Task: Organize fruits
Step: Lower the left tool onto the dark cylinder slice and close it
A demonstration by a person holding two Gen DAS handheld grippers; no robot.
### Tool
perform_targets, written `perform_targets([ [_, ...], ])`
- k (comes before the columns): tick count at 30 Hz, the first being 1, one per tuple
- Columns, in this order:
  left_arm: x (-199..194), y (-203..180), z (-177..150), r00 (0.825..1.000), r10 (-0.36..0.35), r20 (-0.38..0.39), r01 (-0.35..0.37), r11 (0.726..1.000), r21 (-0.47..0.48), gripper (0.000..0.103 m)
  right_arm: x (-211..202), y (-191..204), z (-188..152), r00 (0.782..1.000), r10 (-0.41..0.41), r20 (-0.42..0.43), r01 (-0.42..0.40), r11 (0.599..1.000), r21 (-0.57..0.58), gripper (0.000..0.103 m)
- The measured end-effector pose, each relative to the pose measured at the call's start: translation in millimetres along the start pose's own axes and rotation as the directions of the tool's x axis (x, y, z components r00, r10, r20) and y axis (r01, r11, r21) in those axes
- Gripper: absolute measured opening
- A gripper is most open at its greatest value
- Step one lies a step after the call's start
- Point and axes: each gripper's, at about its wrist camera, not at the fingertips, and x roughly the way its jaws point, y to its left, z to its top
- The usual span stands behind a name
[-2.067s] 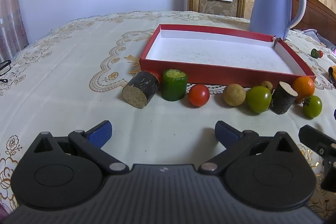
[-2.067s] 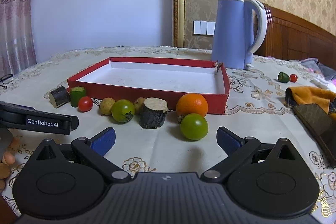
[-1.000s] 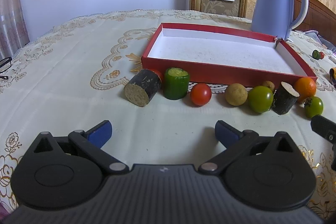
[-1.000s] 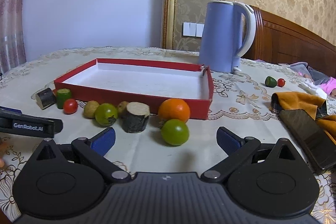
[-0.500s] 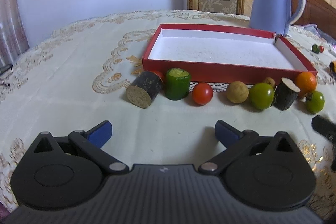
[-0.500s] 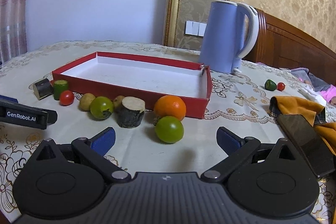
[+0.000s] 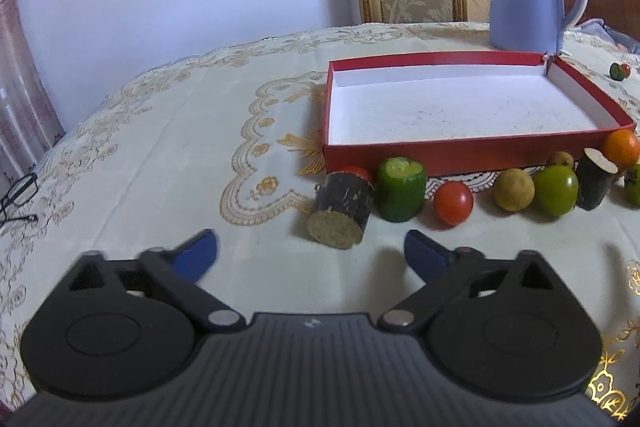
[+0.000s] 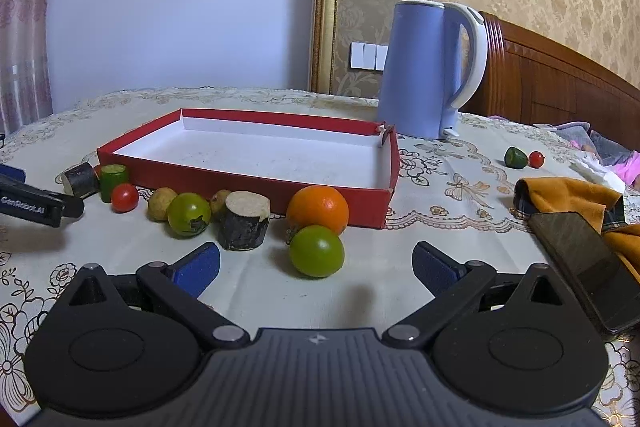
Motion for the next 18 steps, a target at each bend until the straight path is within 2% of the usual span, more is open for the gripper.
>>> perform_targets([
  [7,11,1,8,1.000,-0.028,-0.005,0.028,1.000,0.014,0.081,-1,-1,-1,1.000,-0.013,0.008,0.013,1.000,0.008,0.103],
  [13,19,7,10,0.997,-0.071,-0.020,0.071,0.997,-0.008,0.062,0,0,-1,1.000,-0.016,0.007,0.016,1.000,0.003,0.103],
  [14,19,7,10,0.997,-0.077,-0.020,0.077,0.997,-0.008,0.054,0,1,-1,1.000,-0.016,0.006,0.016,1.000,0.003,0.103],
  [18,18,6,11,0.995,-0.094,-0.012,0.094,0.996,-0.007,0.035,0,1,-1,1.000,-0.018,0.004,0.017,1.000,0.004,0.103],
])
